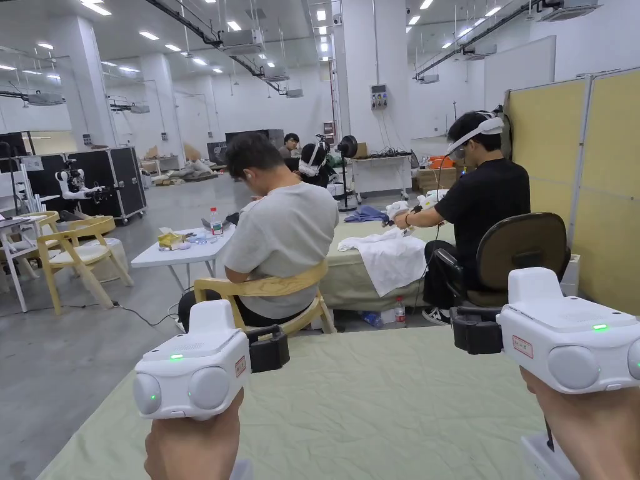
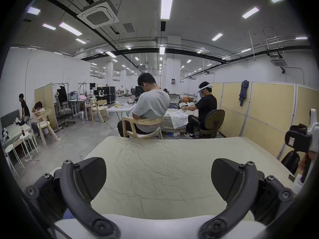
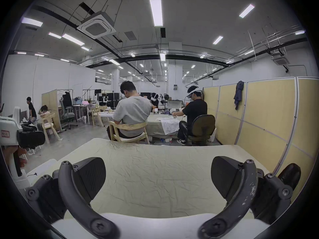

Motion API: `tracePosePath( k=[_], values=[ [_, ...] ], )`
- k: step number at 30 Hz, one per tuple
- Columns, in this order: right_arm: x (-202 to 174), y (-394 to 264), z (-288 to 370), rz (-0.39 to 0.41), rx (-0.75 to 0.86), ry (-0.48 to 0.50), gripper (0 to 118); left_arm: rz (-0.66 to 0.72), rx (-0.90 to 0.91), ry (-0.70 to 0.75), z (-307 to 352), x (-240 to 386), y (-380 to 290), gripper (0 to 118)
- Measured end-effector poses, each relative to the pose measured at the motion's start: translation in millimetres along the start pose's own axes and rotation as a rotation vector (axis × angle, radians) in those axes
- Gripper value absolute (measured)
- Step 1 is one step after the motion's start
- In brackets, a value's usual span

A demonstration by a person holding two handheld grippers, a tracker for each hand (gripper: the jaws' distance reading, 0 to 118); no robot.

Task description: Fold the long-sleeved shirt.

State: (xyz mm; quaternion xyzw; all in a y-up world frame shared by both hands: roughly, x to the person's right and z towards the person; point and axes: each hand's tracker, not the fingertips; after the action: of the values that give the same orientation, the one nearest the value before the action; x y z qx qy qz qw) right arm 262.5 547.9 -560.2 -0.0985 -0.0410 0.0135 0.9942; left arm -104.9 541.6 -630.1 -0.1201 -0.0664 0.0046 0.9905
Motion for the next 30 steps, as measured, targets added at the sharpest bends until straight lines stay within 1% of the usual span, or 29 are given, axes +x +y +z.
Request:
tracePosePath(
  k=[4, 12, 17, 25, 30],
  values=[
    [-0.1, 0.2, 0.7, 0.000, 0.002, 0.006, 118, 0.018, 0.001, -0.008, 1.8, -1.6, 0.9, 118],
    [-0.4, -0.3, 2.9, 0.007, 0.003, 0.006, 118, 0.012, 0.002, -0.019, 3.4, -2.7, 1.2, 118],
    [2.1, -2.1, 3.2, -0.013, -0.003, 0.009, 118, 0.008, -0.007, -0.013, 2.5, -3.4, 0.0, 118],
    [0.1, -3.5, 2.4, 0.000, -0.005, 0.008, 118, -0.013, -0.008, -0.022, 1.0, 1.9, 2.3, 118],
    [0.0, -4.1, 2.2, 0.001, -0.010, 0.012, 118, -0.001, -0.003, -0.032, 1.9, 2.3, 2.5, 118]
  ],
)
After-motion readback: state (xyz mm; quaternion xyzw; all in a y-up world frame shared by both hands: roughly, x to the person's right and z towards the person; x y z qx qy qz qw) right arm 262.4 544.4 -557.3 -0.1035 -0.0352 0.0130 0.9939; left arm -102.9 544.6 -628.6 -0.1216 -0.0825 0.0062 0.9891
